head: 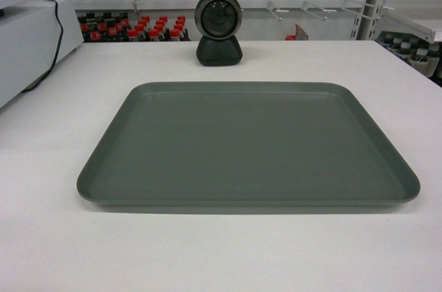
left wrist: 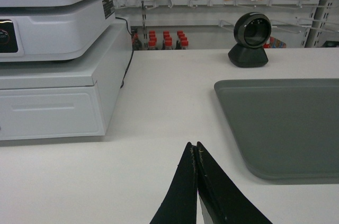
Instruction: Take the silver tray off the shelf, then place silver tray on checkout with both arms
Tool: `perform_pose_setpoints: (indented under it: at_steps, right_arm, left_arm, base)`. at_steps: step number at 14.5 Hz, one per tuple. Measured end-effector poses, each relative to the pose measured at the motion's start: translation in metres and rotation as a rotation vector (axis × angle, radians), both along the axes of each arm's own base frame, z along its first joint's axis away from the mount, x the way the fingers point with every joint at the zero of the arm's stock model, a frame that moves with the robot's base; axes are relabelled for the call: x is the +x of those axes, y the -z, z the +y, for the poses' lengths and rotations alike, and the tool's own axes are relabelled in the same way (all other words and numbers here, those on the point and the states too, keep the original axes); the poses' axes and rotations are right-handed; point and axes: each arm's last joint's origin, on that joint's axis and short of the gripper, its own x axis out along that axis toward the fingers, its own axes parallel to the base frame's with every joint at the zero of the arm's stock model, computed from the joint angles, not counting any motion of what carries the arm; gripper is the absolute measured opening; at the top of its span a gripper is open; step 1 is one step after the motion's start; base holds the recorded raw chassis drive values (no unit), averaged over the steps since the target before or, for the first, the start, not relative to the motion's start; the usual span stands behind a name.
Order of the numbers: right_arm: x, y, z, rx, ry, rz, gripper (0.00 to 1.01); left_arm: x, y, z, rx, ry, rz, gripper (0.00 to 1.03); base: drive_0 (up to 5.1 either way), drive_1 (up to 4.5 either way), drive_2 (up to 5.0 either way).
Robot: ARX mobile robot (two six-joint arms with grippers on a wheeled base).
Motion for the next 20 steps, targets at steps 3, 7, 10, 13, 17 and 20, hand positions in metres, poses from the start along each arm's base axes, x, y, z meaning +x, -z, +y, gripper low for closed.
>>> perform_pose_setpoints:
  at_steps: [3,7,10,13,17,20]
  right_arm:
    - [0.0000,0.0000,0.0000,-0.001,0.000,0.000,0.03]
    - [0.0000,0.0000,0.0000,0.000,0.000,0.000,0.49]
    - [0.0000,0.0000,0.0000,0.000,0.000,0.000,0.76]
    - [0.0000,0.0000,0.0000,0.000,0.000,0.000,0.97]
    - [0.0000,0.0000,0.0000,0.000,0.000,0.000,0.98]
    - [0.0000,0.0000,0.0000,0.000,0.000,0.000,0.98]
  left_arm:
    - [0.0000,0.0000,0.0000,0.000,0.000,0.000,0.02]
    - [0.0000,0.0000,0.0000,0.000,0.000,0.000,0.45]
    - [0.0000,0.0000,0.0000,0.000,0.000,0.000,0.73]
    - [0.0000,0.0000,0.0000,0.001,0.000,0.000,0.98]
    - [0.0000,0.0000,0.0000,0.001,0.000,0.000,0.98]
    - [0.0000,0.0000,0.0000,0.001,0.000,0.000,0.98]
  base:
    - [0.0,0.00,0.0]
    - [0.0,0.00,0.0]
    - [0.0,0.00,0.0]
    - [0.0,0.00,0.0]
    - [0.0,0.00,0.0]
    - [0.0,0.00,0.0]
